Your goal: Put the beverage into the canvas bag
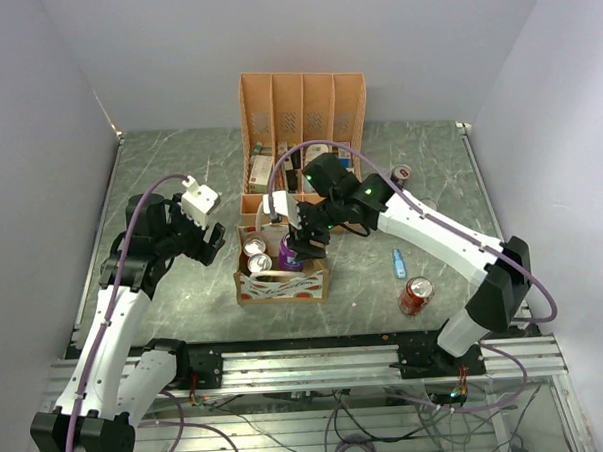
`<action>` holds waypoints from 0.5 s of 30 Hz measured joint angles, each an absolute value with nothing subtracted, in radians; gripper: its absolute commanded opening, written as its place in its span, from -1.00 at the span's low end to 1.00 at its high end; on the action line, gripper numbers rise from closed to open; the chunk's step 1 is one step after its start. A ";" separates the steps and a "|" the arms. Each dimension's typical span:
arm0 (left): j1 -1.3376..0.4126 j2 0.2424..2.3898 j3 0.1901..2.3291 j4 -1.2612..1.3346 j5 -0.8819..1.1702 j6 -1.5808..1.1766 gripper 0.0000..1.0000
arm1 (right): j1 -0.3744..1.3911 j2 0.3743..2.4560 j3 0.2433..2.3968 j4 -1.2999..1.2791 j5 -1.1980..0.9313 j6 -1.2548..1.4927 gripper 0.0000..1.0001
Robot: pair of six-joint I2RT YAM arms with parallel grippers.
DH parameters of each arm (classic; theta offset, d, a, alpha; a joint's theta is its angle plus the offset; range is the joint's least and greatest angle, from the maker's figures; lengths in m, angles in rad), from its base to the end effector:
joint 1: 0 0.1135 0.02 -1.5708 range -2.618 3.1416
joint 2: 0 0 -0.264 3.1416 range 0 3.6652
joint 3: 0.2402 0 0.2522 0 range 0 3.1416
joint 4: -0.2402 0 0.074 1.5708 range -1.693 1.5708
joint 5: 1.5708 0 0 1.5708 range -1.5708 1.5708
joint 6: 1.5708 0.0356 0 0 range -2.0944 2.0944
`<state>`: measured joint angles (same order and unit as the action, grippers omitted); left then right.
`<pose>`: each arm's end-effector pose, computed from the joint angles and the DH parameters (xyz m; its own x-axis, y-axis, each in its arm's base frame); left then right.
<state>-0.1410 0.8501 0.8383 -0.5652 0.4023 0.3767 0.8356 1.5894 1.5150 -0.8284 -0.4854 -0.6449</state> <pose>0.1772 -0.0392 0.3107 -0.3351 0.3895 -0.8579 0.6210 0.7761 0.1097 0.2151 0.2626 0.3363 0.0900 -0.6931 -0.7152 -0.9957 -0.0472 -0.0796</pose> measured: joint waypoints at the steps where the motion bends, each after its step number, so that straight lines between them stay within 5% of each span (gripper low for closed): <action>1: -0.141 0.850 0.838 -0.565 0.402 0.377 0.72 | 0.836 1.599 1.509 -0.823 -0.487 -0.645 -1.00; 15: -0.141 0.836 0.832 -0.563 0.393 0.376 0.75 | 0.858 1.676 1.467 -0.775 -0.511 -0.640 -1.00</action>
<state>-0.1410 0.8360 0.8322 -0.5629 0.3931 0.3763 0.8581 1.6760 1.4673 -0.7753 -0.5106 -0.6399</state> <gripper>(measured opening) 0.867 0.628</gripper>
